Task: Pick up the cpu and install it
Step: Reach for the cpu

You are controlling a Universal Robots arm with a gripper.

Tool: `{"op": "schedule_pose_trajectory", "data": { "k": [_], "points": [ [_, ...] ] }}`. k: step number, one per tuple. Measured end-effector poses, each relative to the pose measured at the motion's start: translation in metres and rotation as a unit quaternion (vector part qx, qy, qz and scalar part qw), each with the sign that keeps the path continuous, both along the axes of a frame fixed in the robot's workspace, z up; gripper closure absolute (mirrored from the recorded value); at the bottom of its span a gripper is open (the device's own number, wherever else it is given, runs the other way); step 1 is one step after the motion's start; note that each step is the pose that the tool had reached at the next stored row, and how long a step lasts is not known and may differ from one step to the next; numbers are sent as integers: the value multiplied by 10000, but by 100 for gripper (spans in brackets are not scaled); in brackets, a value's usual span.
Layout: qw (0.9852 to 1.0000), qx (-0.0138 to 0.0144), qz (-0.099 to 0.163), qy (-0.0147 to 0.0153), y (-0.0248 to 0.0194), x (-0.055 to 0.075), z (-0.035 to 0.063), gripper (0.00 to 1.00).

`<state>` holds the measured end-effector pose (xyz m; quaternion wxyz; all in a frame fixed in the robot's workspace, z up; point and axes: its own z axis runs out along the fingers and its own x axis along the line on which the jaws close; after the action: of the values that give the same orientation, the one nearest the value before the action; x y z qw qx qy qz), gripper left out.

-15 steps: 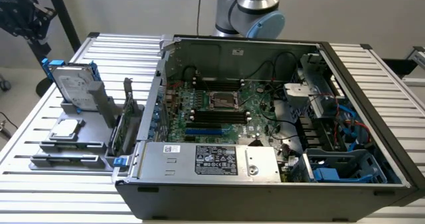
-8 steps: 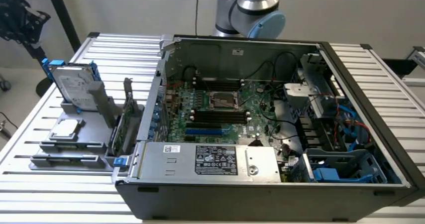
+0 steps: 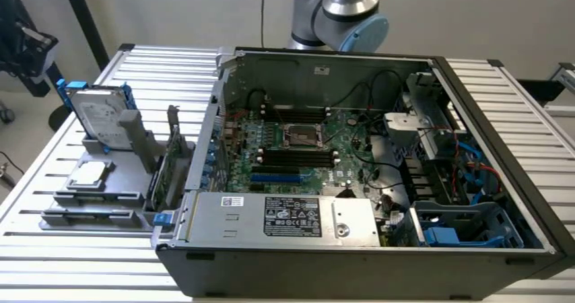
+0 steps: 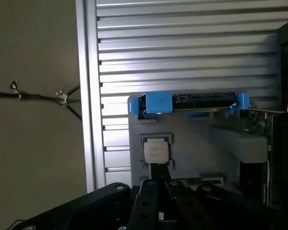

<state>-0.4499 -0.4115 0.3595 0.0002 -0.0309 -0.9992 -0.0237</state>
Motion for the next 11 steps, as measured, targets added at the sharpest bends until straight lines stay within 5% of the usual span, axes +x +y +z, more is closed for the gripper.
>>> {"op": "schedule_pose_trajectory", "data": {
  "k": [11],
  "points": [
    [9995,-1,297,65,-36,109,-183,90]
  ]
}}
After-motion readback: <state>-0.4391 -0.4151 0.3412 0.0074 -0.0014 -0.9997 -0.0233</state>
